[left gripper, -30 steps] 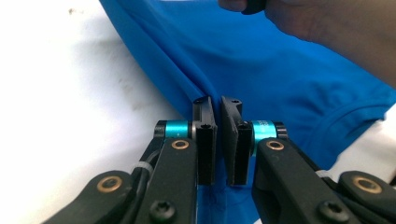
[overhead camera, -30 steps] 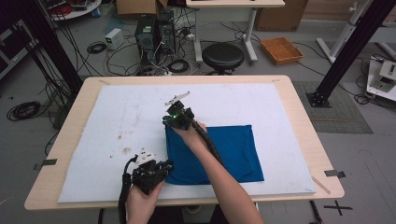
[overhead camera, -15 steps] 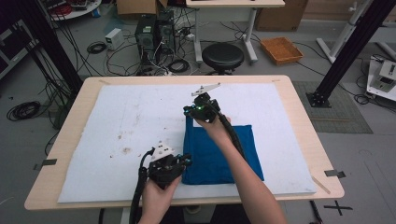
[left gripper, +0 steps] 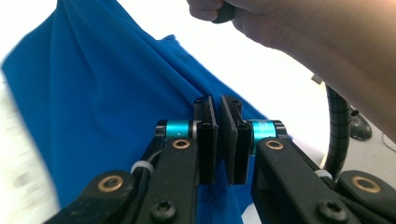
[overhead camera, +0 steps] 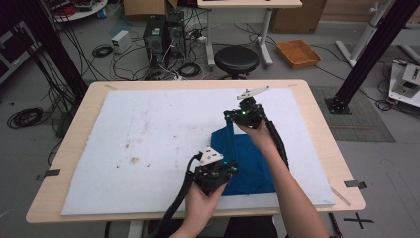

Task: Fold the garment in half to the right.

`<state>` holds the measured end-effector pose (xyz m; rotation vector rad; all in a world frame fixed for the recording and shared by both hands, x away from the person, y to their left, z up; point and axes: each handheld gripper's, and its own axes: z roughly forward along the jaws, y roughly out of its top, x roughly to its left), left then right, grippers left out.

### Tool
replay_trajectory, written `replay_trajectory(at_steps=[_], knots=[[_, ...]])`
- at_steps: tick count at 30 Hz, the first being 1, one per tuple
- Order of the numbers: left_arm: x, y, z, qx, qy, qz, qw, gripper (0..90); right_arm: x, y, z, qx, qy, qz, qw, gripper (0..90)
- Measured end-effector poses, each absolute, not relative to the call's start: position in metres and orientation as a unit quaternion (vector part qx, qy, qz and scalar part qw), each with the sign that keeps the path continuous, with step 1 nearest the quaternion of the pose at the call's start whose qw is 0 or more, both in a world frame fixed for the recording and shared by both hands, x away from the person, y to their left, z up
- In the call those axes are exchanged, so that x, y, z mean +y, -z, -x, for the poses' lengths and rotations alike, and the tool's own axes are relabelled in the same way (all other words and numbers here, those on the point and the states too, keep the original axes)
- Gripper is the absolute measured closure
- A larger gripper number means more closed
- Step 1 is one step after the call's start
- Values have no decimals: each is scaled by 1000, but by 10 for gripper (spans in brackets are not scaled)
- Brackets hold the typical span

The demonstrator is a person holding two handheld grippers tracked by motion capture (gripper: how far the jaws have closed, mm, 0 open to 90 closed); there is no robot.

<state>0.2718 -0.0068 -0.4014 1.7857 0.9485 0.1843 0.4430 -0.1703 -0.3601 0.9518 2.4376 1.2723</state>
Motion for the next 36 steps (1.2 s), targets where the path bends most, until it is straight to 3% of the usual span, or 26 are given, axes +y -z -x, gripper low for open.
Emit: replay_trajectory(at_steps=[21,25,28,36], knots=[[-89,428,-293,383,-32,-760,524,845,-251,390,-449,832,-376,-381,145,880],[-97,431,-293,361,3,-760,541,658,-257,396,-448,829,-367,-391,158,873],[-99,430,-288,340,0,-759,555,538,-263,400,-446,822,-369,-401,166,819],[-61,403,-278,303,-61,-761,570,466,-288,394,-416,783,-386,-454,178,620]])
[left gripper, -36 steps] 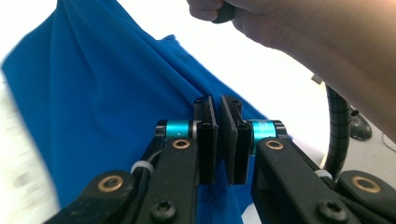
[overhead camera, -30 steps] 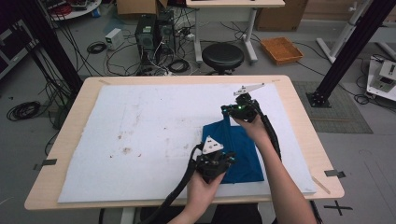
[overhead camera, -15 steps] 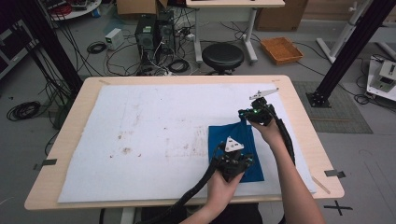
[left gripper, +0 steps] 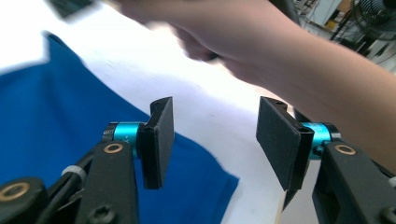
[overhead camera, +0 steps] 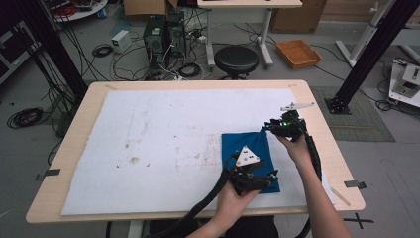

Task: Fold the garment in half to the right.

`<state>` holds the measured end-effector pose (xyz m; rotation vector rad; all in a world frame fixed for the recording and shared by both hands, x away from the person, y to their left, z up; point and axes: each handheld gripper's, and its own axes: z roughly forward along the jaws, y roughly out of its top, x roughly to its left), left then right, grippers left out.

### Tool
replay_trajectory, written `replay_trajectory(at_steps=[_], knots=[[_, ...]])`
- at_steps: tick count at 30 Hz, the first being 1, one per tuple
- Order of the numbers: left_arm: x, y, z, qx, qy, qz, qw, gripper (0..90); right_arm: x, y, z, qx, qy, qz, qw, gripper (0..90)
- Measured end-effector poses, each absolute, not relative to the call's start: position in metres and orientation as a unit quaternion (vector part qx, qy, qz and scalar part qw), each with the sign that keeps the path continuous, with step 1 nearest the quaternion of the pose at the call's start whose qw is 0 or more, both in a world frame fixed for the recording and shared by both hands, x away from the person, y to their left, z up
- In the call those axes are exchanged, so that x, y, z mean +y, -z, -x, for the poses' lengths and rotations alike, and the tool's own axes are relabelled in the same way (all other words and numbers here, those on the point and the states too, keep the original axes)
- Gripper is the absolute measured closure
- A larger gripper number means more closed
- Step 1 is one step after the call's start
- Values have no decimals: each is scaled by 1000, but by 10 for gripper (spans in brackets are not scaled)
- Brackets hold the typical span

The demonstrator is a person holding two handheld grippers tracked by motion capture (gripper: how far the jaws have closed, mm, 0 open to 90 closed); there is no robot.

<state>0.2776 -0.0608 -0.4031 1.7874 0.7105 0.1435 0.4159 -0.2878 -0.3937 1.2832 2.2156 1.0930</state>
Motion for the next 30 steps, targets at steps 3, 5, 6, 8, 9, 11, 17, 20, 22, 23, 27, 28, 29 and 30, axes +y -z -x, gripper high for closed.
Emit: replay_trajectory(at_steps=[3,5,6,8,9,11,17,20,22,23,27,28,29,30], knots=[[-31,391,-274,299,-94,-758,573,464,-297,394,-387,769,-400,-466,180,587],[-10,385,-273,302,-109,-752,576,461,-302,399,-361,757,-418,-468,179,586],[1,383,-272,305,-117,-749,576,460,-304,402,-348,755,-425,-469,173,586],[24,379,-270,313,-135,-746,571,456,-308,410,-324,747,-435,-475,163,589],[36,378,-269,318,-145,-745,568,453,-309,414,-313,746,-440,-476,151,591],[62,377,-266,329,-162,-739,564,453,-311,422,-293,742,-444,-483,138,607],[118,377,-261,370,-200,-716,558,439,-310,431,-257,740,-441,-490,132,617],[136,379,-260,380,-215,-710,553,433,-306,434,-249,746,-431,-489,136,617],[146,381,-261,383,-227,-708,548,427,-306,437,-247,748,-429,-491,128,617],[152,383,-262,387,-235,-706,545,426,-305,439,-246,747,-426,-494,127,617],[168,387,-266,403,-249,-694,542,418,-301,445,-246,755,-422,-490,112,699],[172,389,-267,408,-250,-692,541,418,-300,446,-246,758,-419,-488,107,749],[174,389,-267,411,-250,-690,541,418,-299,447,-246,761,-417,-485,106,803],[176,390,-267,414,-251,-688,541,417,-299,447,-246,763,-416,-483,106,853]])
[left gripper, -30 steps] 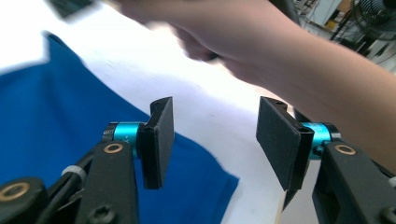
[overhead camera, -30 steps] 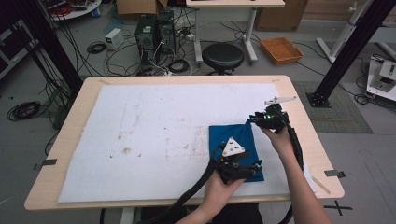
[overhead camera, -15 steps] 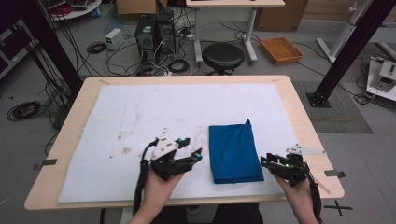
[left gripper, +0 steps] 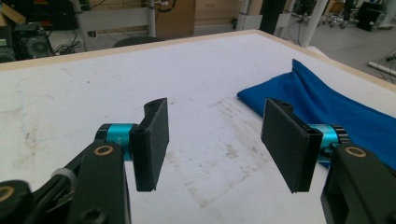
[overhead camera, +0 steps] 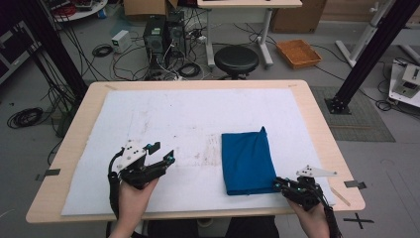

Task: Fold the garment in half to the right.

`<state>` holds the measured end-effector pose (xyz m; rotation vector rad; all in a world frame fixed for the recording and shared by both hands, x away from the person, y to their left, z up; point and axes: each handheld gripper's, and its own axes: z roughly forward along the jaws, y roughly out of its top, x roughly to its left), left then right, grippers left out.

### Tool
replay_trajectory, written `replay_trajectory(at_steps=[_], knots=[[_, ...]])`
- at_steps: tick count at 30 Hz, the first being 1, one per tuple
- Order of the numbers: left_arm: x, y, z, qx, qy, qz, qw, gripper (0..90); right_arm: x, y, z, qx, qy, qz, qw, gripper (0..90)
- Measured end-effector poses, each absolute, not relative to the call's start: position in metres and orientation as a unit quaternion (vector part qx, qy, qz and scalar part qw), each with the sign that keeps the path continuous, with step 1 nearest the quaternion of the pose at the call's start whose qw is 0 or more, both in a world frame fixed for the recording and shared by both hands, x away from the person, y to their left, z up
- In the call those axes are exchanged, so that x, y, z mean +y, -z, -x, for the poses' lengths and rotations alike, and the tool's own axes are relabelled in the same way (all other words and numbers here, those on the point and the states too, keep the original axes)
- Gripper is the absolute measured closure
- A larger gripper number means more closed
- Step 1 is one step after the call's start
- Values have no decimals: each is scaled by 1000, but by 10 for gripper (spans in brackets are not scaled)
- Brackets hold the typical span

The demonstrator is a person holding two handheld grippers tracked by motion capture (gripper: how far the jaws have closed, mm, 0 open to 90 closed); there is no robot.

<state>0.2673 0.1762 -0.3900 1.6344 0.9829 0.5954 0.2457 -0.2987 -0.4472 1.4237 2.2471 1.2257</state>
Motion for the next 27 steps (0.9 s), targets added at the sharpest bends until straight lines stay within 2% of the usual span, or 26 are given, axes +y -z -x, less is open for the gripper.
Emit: replay_trajectory(at_steps=[2,11,14,16,17,21,27], knots=[[179,391,-268,417,-252,-686,541,417,-299,446,-244,765,-415,-481,107,878],[185,391,-268,423,-253,-682,540,418,-306,445,-228,762,-407,-490,119,879],[186,393,-270,423,-252,-684,538,417,-308,447,-227,762,-402,-493,123,862],[186,393,-270,424,-251,-685,537,415,-311,446,-229,760,-401,-496,124,801],[185,393,-270,423,-251,-686,536,415,-312,444,-231,756,-405,-499,127,798],[185,394,-272,423,-253,-687,534,413,-316,427,-258,744,-412,-503,152,772],[184,398,-276,423,-249,-692,529,412,-308,408,-327,722,-434,-511,171,753]])
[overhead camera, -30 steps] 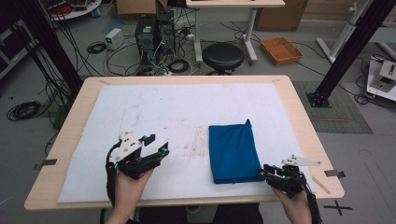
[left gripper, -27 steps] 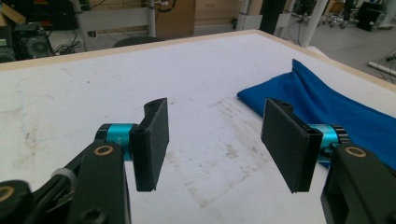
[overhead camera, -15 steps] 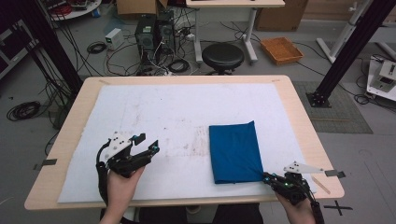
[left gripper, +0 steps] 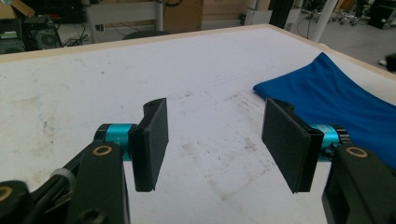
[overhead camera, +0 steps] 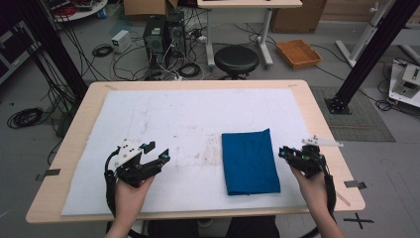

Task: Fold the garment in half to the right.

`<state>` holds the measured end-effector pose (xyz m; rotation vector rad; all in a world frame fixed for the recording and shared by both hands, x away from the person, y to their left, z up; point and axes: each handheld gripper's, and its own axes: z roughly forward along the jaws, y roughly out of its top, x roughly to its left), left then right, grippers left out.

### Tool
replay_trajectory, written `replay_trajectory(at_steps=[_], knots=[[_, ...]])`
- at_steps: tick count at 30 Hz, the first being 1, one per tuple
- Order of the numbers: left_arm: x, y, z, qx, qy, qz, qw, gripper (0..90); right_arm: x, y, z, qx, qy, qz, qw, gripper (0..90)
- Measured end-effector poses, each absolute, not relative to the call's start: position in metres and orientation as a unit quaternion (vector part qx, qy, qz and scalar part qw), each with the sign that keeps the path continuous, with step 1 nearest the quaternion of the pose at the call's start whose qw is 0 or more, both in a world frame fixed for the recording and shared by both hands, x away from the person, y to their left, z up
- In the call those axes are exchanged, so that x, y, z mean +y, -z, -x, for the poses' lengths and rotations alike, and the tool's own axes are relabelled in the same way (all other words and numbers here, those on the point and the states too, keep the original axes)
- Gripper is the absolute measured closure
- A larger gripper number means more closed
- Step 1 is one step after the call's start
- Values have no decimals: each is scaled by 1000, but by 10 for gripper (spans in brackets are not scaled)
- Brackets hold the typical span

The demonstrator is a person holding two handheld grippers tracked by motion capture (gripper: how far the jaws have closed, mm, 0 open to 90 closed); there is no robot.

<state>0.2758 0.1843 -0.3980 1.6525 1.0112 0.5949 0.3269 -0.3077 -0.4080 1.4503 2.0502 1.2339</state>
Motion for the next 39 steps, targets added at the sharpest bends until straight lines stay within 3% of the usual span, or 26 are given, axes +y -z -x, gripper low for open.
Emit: replay_trajectory(at_steps=[9,11,12,21,27,29,33,39], knots=[[186,404,-280,426,-242,-695,526,411,-283,419,-393,708,-425,-540,165,738],[186,405,-280,427,-241,-696,525,410,-280,422,-399,715,-416,-538,161,874],[187,406,-280,428,-241,-695,526,410,-279,425,-402,721,-410,-535,162,887],[190,406,-281,431,-241,-693,525,411,-286,434,-406,721,-383,-546,186,887],[187,403,-284,427,-240,-696,526,409,-292,431,-402,713,-390,-547,200,689],[187,400,-287,423,-241,-698,526,408,-296,426,-397,709,-404,-542,201,667],[188,391,-297,412,-240,-705,525,367,-302,413,-384,699,-434,-529,207,496],[190,381,-319,403,-247,-723,503,336,-309,399,-361,697,-471,-503,199,356]])
